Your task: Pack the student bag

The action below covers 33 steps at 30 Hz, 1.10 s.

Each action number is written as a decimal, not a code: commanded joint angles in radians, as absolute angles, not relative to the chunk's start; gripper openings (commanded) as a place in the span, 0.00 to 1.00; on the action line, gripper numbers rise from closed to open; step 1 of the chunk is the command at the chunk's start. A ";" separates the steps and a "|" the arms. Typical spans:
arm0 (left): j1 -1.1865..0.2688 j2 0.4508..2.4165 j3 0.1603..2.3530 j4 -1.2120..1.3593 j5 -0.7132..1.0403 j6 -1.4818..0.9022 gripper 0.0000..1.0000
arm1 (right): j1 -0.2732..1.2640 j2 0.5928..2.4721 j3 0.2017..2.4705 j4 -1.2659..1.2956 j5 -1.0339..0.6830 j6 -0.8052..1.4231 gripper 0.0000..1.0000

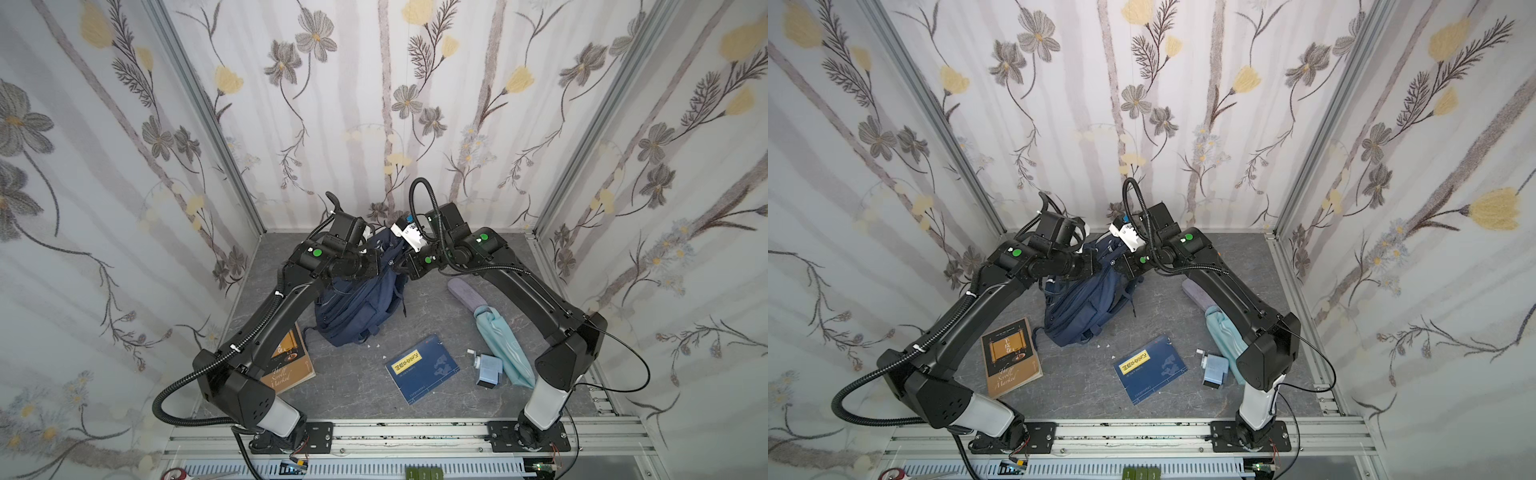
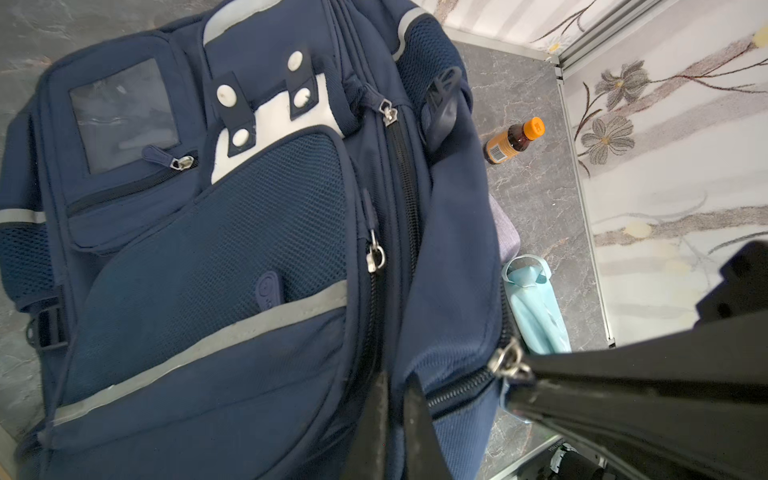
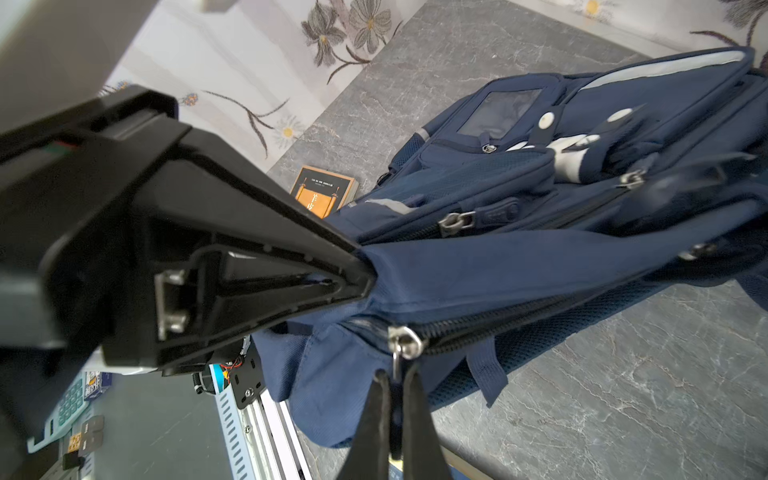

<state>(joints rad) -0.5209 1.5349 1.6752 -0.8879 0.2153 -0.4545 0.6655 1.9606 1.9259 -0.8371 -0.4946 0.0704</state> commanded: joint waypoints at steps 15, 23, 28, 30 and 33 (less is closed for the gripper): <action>-0.480 1.545 1.767 -0.665 0.459 -0.760 0.00 | 0.620 2.045 2.032 -0.876 -0.395 0.076 0.00; -0.436 1.630 1.760 -0.607 0.367 -0.886 0.00 | 0.646 2.019 2.055 -0.916 -0.441 0.072 0.00; -0.437 1.690 1.789 -0.604 0.338 -0.926 0.00 | 0.678 1.994 2.053 -0.950 -0.432 0.079 0.00; -0.440 1.707 1.792 -0.601 0.337 -0.944 0.00 | 0.691 1.992 2.053 -0.953 -0.441 0.089 0.00; -0.441 1.711 1.788 -0.578 0.331 -0.976 0.00 | 0.711 1.999 2.028 -0.954 -0.447 0.099 0.00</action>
<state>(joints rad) -0.4431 1.7031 1.7790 -0.7452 0.4141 -0.9119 0.6838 2.0132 2.0411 -0.9184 -0.2893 0.0994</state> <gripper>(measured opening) 0.059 0.054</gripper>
